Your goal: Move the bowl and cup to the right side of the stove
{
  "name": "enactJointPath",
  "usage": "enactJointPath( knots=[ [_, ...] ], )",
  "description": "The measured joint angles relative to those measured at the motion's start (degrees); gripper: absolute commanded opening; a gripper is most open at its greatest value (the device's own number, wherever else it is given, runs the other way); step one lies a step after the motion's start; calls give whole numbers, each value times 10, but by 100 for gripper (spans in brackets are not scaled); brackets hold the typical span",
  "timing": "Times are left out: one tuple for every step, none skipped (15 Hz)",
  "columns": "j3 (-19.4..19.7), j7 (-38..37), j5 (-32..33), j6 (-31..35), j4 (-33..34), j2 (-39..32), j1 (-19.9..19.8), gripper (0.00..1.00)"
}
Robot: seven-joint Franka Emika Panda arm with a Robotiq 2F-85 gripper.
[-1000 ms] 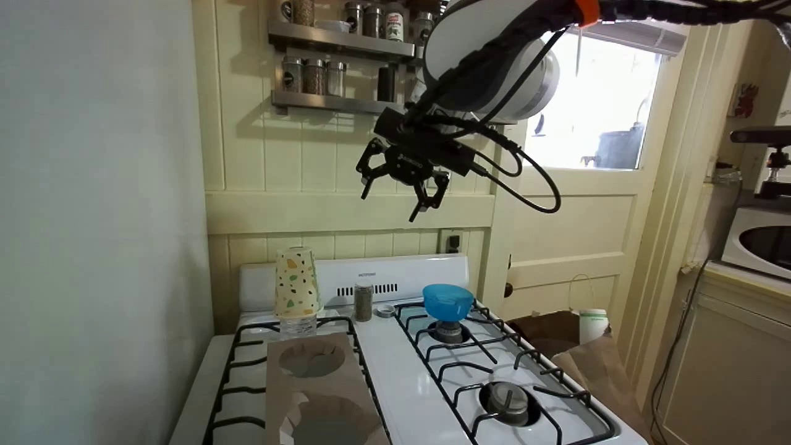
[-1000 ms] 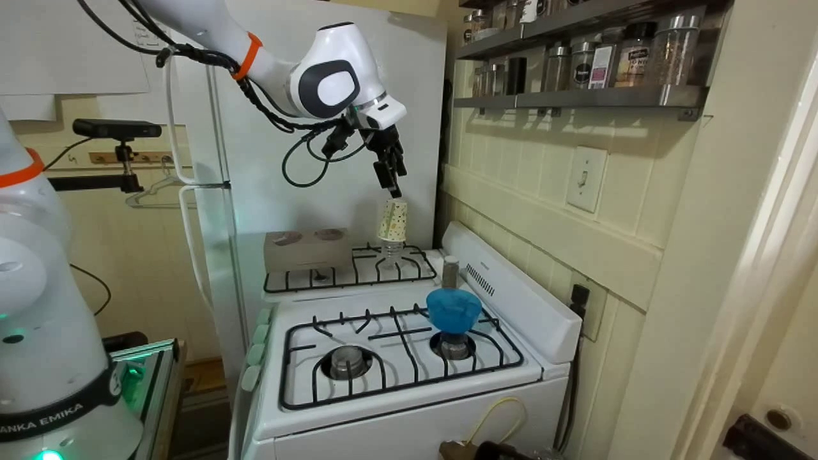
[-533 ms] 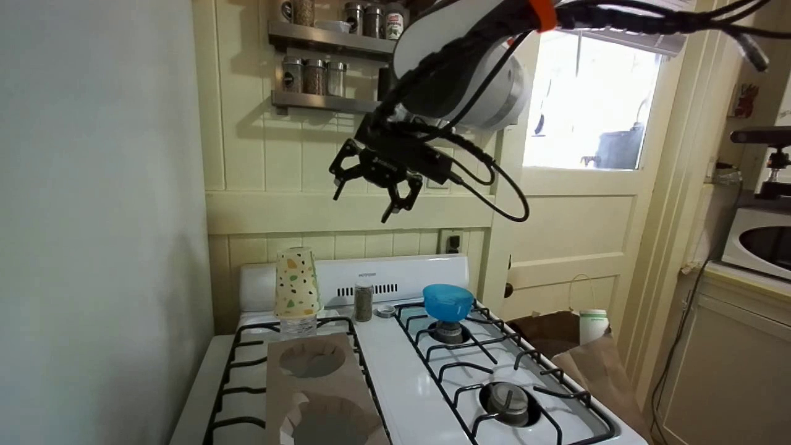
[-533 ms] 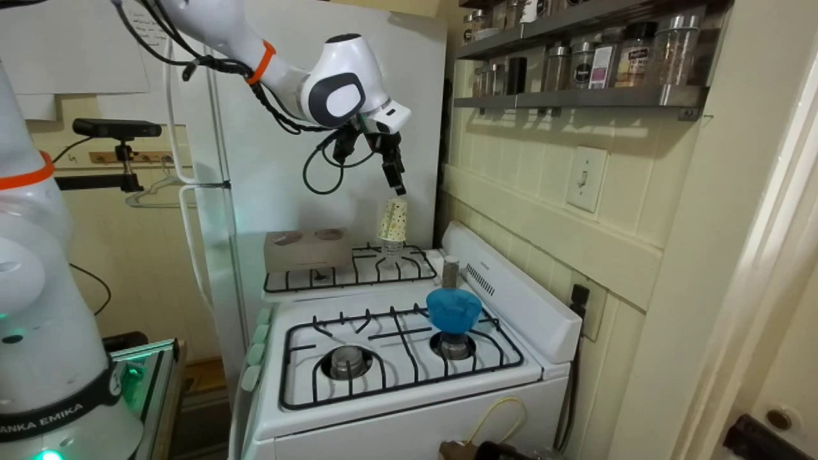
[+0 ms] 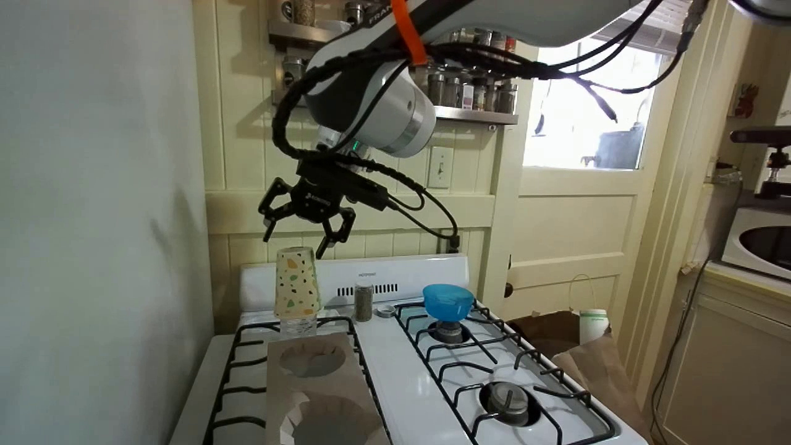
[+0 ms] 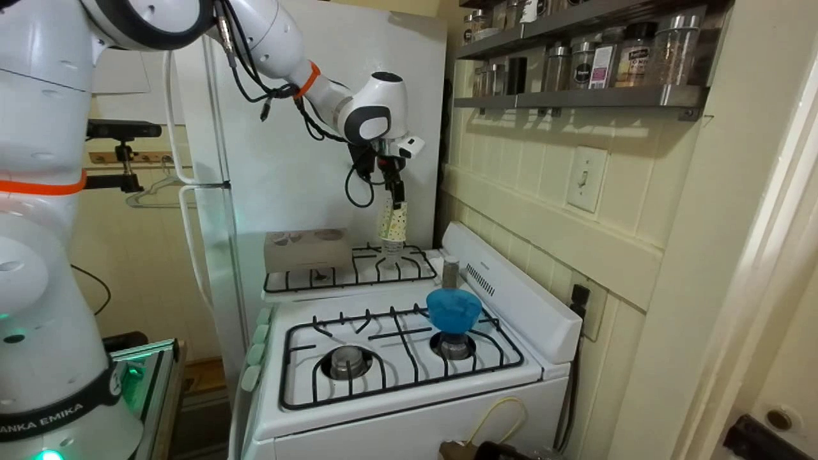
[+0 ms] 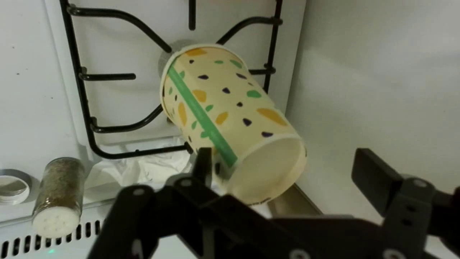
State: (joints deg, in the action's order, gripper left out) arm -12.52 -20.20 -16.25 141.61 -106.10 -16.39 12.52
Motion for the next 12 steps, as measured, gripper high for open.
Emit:
enactJointPath(
  knots=[
    [1,6,3,-33,20,-12,0,100],
    [2,8,9,-64,38,-19,0,100],
    [4,9,16,-92,54,-24,0,100],
    [5,9,22,-114,69,-27,0,100],
    [6,11,27,-130,82,-29,0,100],
    [7,12,32,-141,93,-32,1,100],
    [7,12,37,-154,103,-35,1,100],
    [7,12,40,-166,113,-38,2,100],
    [7,12,45,-179,121,-41,4,100],
    [8,11,48,-191,129,-45,5,100],
    [10,10,54,-205,135,-50,7,100],
    [12,9,60,-217,142,-54,9,100]
  ],
)
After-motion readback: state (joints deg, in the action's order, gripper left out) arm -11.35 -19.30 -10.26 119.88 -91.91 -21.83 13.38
